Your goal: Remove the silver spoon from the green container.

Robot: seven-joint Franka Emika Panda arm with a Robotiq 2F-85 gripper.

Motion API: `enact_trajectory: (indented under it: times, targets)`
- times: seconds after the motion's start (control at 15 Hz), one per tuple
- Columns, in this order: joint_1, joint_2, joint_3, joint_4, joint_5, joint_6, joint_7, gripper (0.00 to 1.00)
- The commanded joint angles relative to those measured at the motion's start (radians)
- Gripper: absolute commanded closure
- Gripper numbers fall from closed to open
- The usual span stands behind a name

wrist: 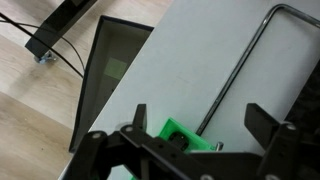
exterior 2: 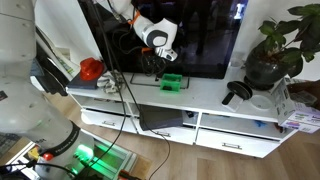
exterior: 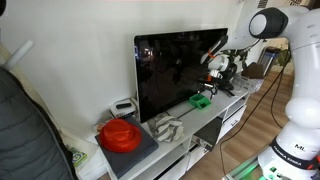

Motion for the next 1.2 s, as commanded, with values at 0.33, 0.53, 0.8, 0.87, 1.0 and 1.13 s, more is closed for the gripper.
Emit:
enact_trajectory:
  times: [0.33, 0.53, 0.8, 0.87, 1.0, 1.13]
  targets:
    - [-0.036, 0.157, 0.026, 0.155, 0.137, 0.026, 0.12, 0.01]
    - [-0.043, 0.198, 0.035, 0.199, 0.172, 0.035, 0.146, 0.1]
    - [-0.038, 0.245, 0.035, 0.247, 0.184, 0.051, 0.179, 0.34]
    - [-0.037, 0.255, 0.035, 0.256, 0.185, 0.058, 0.186, 0.38]
    - [-0.036, 0.272, 0.038, 0.273, 0.186, 0.071, 0.199, 0.38]
    - [-0.035, 0.29, 0.04, 0.289, 0.184, 0.086, 0.21, 0.37]
